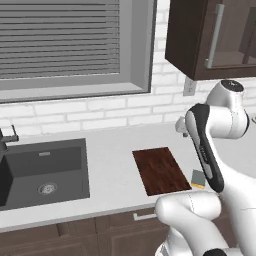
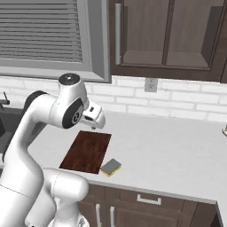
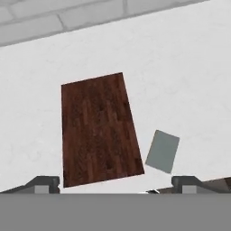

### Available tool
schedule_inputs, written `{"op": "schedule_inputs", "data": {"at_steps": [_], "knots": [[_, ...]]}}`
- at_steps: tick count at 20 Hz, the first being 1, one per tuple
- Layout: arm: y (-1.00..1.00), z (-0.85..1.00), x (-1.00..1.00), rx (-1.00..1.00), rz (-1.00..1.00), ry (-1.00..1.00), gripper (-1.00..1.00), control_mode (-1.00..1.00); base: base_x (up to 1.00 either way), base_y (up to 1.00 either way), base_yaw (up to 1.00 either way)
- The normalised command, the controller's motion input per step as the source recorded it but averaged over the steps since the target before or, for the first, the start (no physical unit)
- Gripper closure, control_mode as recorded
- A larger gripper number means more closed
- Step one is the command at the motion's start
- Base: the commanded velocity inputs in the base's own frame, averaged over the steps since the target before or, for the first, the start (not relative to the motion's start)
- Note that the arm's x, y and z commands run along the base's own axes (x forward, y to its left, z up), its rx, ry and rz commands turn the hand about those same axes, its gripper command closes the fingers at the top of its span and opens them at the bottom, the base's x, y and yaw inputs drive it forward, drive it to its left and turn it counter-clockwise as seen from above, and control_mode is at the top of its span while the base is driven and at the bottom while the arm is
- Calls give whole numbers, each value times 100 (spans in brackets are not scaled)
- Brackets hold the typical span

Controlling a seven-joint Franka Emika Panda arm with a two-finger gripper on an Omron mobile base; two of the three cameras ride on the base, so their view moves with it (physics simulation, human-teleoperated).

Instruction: Pick up the sponge from the counter and clean the cutting board by briefly scrubbing or pressing down on the cutting board. Once finished, release the sponge.

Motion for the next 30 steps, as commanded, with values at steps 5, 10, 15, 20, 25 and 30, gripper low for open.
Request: {"op": "schedule_inputs", "data": {"at_steps": [5,10,15,20,25,30], "knots": [[-43,-53,0,-2,-27,3,-100,-100,0,0,0],[-53,-17,0,0,-16,1,-100,-100,0,0,0],[-41,-18,-2,0,-7,1,-100,-100,0,0,0],[-5,-48,-14,0,-1,6,-100,-100,0,0,0],[0,-41,-17,0,0,11,-100,-100,0,0,0],[0,-38,-3,0,0,10,-100,-100,0,0,0]]}}
